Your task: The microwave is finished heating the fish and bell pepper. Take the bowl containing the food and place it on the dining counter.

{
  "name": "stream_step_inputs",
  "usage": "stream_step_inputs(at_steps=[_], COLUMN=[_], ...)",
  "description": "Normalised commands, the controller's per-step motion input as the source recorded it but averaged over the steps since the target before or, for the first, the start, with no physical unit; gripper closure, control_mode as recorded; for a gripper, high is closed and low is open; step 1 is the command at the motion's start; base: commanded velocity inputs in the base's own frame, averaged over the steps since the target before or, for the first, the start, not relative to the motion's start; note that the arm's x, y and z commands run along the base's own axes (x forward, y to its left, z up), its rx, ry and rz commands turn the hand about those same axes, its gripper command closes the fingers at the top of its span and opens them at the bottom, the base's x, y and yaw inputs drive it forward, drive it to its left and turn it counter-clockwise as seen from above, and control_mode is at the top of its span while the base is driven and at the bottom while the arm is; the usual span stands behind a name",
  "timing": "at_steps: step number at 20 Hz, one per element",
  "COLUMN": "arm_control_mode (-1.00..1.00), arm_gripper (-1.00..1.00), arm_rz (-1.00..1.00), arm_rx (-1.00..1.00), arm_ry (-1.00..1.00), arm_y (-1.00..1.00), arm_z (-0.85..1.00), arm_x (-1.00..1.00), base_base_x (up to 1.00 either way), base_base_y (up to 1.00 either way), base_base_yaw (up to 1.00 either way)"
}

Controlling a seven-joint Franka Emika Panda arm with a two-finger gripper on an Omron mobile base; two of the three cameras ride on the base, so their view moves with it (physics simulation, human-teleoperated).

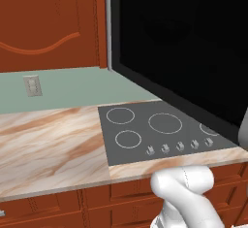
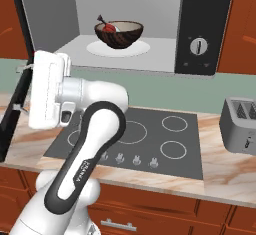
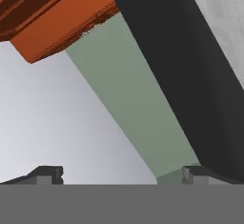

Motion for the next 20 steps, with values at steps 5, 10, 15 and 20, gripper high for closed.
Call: stream_step_inputs(at_steps=[5,10,15,20], arm_control_mode=[-1.00,-1.00,-1.00,-1.00], arm_gripper=[-1.00,-1.00,-1.00,-1.00], arm_rz=[0.07,0.00,-0.08,0.00], arm_rx=[0.00,0.00,0.00,0.00], arm_ry=[-0.13,-0.07,0.02,0.00], arm_y=[1.00,0.96,0.52,-0.02], arm_z=[0.00,0.00,0.00,0.00], arm_x=[-0.91,-0.40,0.03,0.00], base_base_x=[0.00,0.00,0.00,0.00], base_base_y=[0.00,0.00,0.00,0.00], base_base_yaw=[0.00,0.00,0.00,0.00])
